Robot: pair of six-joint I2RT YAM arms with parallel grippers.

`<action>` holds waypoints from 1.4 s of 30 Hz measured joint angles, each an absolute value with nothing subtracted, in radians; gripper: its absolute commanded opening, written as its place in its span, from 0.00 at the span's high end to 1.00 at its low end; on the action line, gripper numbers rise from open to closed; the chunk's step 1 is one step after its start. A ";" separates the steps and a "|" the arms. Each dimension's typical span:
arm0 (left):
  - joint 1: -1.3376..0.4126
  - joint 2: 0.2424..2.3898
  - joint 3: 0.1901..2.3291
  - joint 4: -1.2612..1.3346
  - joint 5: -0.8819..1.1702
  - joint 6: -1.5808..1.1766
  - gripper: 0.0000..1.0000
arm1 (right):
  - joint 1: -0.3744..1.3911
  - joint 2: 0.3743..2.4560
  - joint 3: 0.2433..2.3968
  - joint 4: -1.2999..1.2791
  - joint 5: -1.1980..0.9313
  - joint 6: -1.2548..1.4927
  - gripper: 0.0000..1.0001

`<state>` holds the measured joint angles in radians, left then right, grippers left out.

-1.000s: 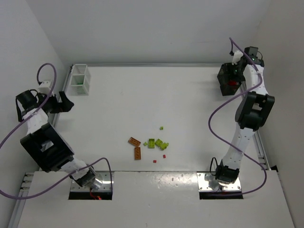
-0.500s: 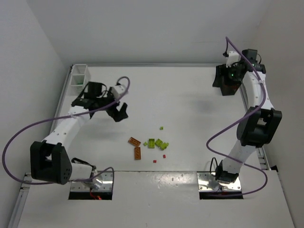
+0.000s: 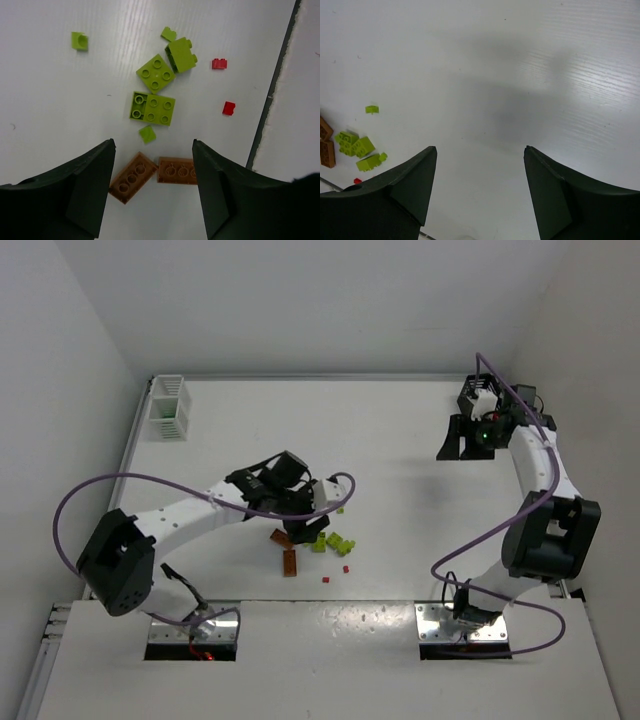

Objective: Sort the legos into containers by color

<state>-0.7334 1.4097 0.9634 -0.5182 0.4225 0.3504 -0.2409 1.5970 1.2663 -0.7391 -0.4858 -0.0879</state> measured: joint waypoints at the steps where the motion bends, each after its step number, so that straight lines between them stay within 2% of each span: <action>1: -0.751 1.424 0.963 -0.515 0.406 0.348 0.29 | -0.241 1.592 1.262 -0.736 -0.490 -0.085 0.30; 6: -0.782 1.453 0.940 -0.501 0.336 0.344 0.25 | -0.243 1.582 1.253 -0.731 -0.510 -0.077 0.30; 13: -0.694 1.453 0.887 -0.524 0.278 0.502 0.14 | -0.243 1.582 1.242 -0.732 -0.527 -0.078 0.30; 19: -0.610 1.453 0.860 -0.550 0.262 0.697 0.13 | -0.240 1.582 1.234 -0.732 -0.535 -0.077 0.31; 26: -0.588 1.462 0.826 -0.565 0.266 0.881 0.11 | -0.240 1.582 1.234 -0.734 -0.536 -0.078 0.31; 42: -0.589 1.550 0.826 -0.523 0.274 0.984 0.10 | -0.240 1.587 1.234 -0.735 -0.536 -0.078 0.31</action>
